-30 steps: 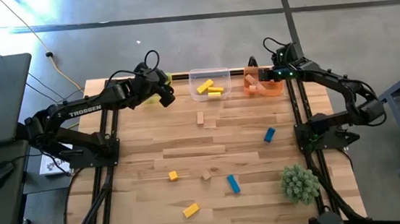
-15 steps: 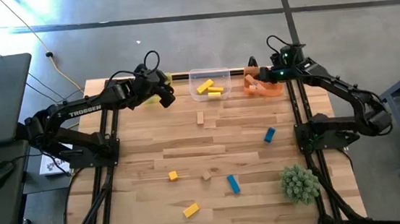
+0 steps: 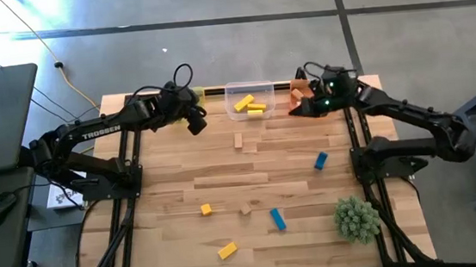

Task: Sort & place blocks by color
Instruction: Put the blue block into the yellow bin

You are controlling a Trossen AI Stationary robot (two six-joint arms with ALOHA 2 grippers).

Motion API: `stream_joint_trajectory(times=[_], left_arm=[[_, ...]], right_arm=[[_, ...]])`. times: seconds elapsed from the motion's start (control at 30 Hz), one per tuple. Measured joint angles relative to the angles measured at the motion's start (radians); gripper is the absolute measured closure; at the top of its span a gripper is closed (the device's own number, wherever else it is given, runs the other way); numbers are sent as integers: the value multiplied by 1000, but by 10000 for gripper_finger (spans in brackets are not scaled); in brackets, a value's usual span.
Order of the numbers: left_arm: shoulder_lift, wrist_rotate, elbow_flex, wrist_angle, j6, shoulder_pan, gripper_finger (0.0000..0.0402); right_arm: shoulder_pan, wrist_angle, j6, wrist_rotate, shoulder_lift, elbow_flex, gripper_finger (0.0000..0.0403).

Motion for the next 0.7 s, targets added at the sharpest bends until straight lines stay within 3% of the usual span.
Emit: stream_joint_trajectory(times=[0.33,0.7], left_arm=[[0,196,0,-166,-85,-6,170],[0,216,0,-234,-119,-63,170]], right_arm=[[327,133,192,229,-3,0,249],[673,195,433,537,-3,0,249]])
